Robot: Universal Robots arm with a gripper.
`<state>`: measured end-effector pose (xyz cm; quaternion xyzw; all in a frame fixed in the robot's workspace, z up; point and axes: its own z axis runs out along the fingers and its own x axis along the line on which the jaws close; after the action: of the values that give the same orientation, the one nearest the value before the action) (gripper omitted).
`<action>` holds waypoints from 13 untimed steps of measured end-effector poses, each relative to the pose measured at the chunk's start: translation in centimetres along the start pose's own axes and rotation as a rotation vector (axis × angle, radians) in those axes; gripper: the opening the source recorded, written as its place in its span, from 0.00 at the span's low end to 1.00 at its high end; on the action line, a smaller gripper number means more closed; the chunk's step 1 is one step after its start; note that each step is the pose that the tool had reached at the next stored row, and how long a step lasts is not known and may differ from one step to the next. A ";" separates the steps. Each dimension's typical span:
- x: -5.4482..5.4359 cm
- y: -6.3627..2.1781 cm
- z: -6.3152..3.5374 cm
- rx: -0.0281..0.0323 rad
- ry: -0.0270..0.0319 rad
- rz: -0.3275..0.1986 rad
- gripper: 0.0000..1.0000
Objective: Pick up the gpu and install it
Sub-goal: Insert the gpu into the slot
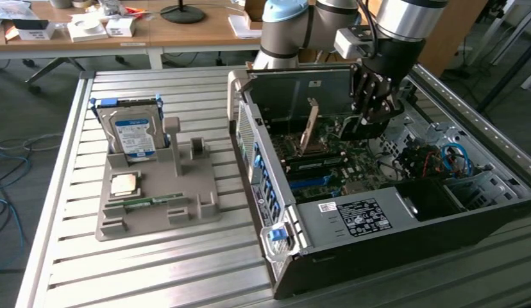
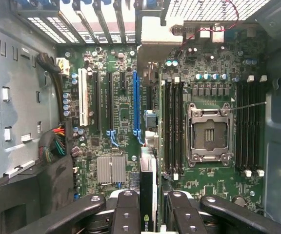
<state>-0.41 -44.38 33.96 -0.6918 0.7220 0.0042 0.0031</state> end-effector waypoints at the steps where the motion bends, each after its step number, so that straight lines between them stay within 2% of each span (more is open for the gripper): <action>1: 0.0 0.02 0.07 0.0002 -0.0005 0.000 0.27; 7: 0.0 0.58 0.31 0.0000 0.0001 0.000 0.27; 13: 0.0 0.61 0.81 0.0000 0.0000 -0.014 0.27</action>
<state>-1.02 -44.38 33.15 -0.6967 0.7173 0.0042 0.0032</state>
